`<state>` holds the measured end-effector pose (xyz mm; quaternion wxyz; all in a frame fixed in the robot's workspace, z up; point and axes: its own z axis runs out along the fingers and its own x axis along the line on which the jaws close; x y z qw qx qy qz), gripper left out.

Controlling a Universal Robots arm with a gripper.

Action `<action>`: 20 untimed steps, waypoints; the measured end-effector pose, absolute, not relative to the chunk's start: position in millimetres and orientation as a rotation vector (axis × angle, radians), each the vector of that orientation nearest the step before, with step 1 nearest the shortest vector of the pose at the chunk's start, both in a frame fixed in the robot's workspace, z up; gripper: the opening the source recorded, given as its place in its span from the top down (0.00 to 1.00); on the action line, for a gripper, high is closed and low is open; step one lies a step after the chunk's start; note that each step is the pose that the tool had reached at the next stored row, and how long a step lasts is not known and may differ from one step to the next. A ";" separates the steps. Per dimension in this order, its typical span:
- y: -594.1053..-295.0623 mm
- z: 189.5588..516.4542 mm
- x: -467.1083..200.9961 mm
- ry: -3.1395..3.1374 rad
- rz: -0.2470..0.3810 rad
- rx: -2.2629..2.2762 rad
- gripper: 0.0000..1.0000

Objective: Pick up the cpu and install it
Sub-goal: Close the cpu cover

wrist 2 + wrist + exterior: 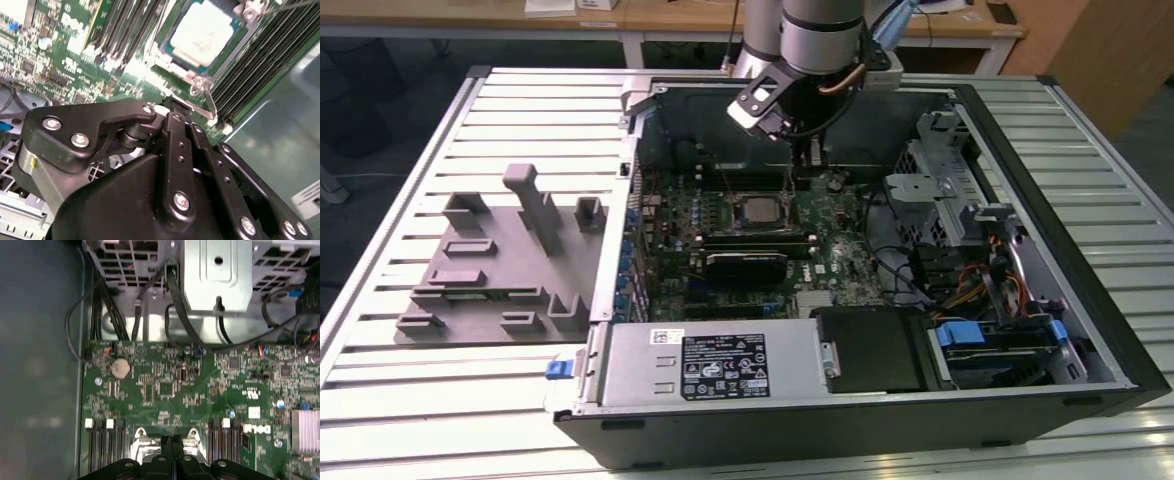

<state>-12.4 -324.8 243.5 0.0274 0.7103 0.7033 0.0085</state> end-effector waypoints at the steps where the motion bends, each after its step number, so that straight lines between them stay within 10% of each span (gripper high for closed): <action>1: -324.8 243.5 -14.7 2.172 0.026 2.193 0.89; 20: -324.8 235.3 -32.8 2.177 0.015 2.199 0.89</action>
